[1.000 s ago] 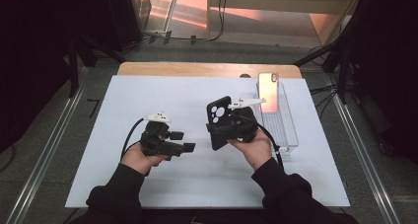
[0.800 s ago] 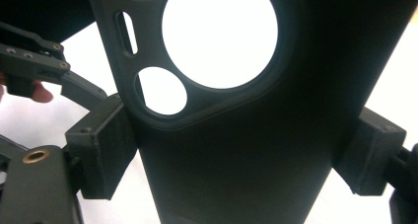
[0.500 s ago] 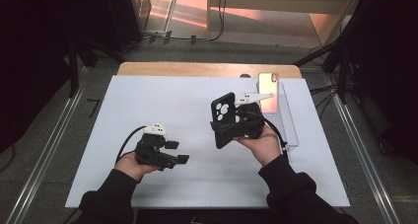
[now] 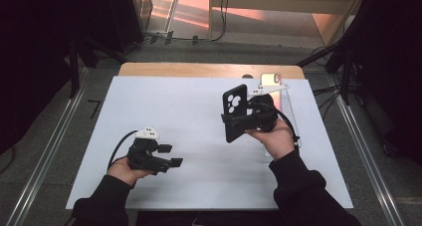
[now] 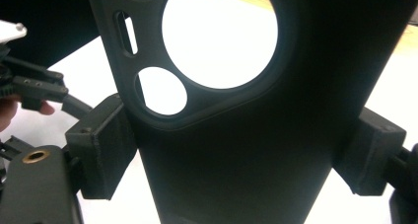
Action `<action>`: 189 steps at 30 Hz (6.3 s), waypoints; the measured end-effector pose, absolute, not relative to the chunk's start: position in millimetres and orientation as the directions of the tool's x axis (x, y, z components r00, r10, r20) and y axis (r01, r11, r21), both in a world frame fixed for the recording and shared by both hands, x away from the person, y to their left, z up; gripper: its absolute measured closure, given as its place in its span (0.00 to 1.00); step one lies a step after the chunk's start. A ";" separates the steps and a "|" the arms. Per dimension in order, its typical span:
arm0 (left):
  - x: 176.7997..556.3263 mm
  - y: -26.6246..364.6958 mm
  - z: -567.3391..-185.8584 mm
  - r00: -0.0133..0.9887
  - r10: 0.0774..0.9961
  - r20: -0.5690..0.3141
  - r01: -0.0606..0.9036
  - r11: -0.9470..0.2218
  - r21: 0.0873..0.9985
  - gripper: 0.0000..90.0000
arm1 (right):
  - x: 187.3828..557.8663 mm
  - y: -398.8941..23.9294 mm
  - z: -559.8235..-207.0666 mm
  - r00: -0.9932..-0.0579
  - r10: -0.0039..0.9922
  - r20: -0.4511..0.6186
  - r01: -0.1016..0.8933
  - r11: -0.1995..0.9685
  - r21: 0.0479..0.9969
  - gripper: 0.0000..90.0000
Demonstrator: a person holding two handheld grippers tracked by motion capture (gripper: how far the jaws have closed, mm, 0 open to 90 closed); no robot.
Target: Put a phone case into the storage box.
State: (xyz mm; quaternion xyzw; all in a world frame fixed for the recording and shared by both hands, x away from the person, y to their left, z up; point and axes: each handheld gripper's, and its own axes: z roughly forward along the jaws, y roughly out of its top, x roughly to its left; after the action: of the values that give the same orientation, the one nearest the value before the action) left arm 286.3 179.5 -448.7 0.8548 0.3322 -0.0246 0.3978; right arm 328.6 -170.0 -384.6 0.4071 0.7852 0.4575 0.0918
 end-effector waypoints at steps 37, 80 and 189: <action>278.4 192.9 -452.6 0.740 0.588 -0.326 0.625 -0.425 0.655 0.32 | 355.0 -262.2 -353.9 -0.380 0.901 0.210 0.571 0.050 0.820 0.15; 278.7 193.1 -453.6 0.741 0.589 -0.323 0.626 -0.430 0.651 0.32 | 417.6 -287.0 -438.2 -0.173 0.964 0.202 0.676 -0.033 0.736 0.14; 287.1 194.8 -450.3 0.746 0.569 -0.345 0.622 -0.410 0.668 0.32 | 351.0 -173.9 -436.6 -0.628 0.714 0.310 0.704 0.351 0.617 0.22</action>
State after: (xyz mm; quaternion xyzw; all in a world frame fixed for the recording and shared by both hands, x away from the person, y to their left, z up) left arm 287.1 194.8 -450.3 0.8390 0.3549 -0.0317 0.4112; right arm 351.0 -173.9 -436.6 0.4315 0.8218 0.3721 0.0068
